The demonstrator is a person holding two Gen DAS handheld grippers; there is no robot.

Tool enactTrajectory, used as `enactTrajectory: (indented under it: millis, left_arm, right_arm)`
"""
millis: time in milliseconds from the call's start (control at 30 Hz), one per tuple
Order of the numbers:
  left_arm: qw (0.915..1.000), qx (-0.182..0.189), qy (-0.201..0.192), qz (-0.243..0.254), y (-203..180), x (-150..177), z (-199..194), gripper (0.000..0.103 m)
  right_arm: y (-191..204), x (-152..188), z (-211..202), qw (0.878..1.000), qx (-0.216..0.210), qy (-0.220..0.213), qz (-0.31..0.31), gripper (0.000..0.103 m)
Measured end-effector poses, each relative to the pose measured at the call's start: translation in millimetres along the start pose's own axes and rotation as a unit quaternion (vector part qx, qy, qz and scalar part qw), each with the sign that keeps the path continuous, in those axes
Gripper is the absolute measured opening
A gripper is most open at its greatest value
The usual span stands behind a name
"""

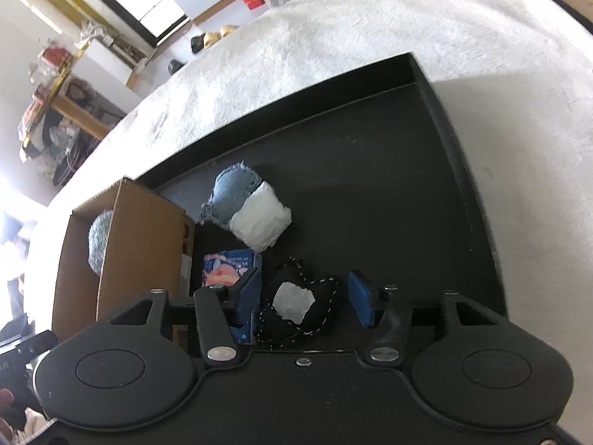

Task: Organize soft objects
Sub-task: 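Lower the right gripper and close it on the black-and-white plush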

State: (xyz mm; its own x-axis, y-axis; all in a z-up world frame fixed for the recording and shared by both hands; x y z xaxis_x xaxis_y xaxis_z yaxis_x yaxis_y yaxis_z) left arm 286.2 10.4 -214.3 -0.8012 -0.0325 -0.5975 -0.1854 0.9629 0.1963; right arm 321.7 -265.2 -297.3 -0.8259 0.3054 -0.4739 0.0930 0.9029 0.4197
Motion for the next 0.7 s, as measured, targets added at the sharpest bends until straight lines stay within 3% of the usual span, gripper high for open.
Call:
enactTrajectory:
  millis: [333,367,400,433,700]
  left_arm:
    - [0.9998,0.003,0.018,-0.007,3,6,20,0.084]
    - [0.9998,0.002,0.019,-0.007,3,7,21,0.084]
    - [0.9998,0.002,0.019,-0.008,4,8,20,0.084]
    - [0.9998,0.003,0.018,-0.008,4,8,20,0.084]
    - [0.9998,0.005,0.011,-0.015,9,8,8,0.084]
  right_arm:
    - [14,14,19,0.997,0.025,0.011,-0.068,0.052]
    - [14,14,19,0.997,0.027,0.010,-0.070,0.050]
    - [14,14,18,0.997,0.029,0.008,-0.072,0.037]
    - [14,14,18,0.997,0.027,0.010,-0.072,0.032]
    - [14,10,0,0.997,0.027,-0.010,-0.076,0.026]
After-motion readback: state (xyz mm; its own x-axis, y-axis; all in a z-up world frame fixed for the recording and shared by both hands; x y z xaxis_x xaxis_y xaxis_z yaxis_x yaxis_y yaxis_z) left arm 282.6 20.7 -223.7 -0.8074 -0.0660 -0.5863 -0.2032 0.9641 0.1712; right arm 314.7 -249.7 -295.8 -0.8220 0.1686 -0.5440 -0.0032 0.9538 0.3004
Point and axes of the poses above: each gripper's, at about its wrist camera, not at the fingertips, and z roughly the way its jaws point, y to its left, x to its underside, the point moved 10 cm from there along z, roughly the way its jaws point, and after that the axes turned 8 degrees about -y, right-handed, at the moved point
